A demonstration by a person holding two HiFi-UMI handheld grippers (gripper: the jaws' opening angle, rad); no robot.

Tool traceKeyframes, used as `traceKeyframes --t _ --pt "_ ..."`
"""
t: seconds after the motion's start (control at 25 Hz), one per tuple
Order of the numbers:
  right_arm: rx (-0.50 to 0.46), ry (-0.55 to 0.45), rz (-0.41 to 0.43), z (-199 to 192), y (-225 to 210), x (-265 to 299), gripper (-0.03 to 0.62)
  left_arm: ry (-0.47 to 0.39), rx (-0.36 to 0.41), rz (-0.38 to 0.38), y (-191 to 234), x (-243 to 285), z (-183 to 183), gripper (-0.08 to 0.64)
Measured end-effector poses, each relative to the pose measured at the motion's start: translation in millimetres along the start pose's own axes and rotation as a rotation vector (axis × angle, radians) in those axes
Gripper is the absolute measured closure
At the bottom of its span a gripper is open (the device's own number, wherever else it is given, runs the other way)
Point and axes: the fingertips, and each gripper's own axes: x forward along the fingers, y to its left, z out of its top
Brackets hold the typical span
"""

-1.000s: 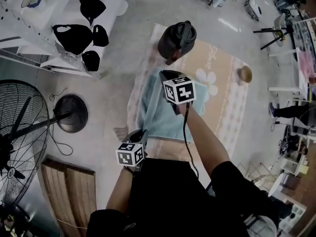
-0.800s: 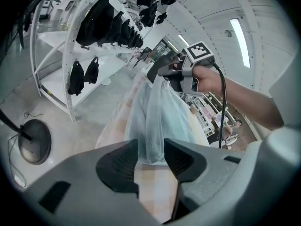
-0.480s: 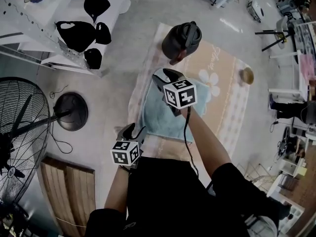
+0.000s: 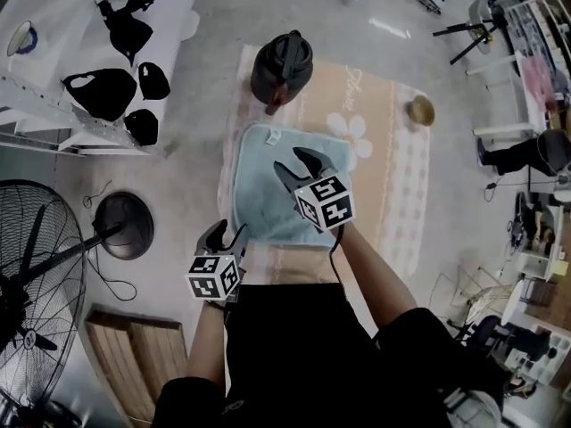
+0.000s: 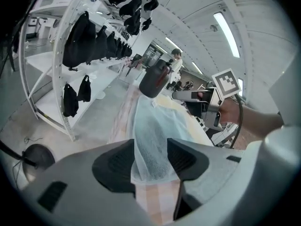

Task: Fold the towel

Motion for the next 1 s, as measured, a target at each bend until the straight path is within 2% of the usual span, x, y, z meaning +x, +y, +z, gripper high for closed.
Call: traceKeyframes --t 0.16,0.36,0.52,0.76,1.0 --pt "0.026 -0.001 -0.039 -19 -19 -35 0.396 0.019 0.058 -0.046 -37 8 1 0.357" --pt "0.071 -0.015 -0.104 -40 -66 -75 0.396 0.087 0.115 -0.124 -93 36 -14 0.358" --pt "0.104 -0.028 -0.125 -60 -101 -100 0.396 0.122 0.163 -0.158 -139 59 -28 0.357" --pt "0.137 -0.035 -0.101 -88 -151 -120 0.396 0.169 0.187 -0.158 -199 98 -55 0.357" --pt "0.128 -0.006 -0.032 -113 -172 -114 0.396 0.208 0.199 -0.113 -234 122 -86 0.357"
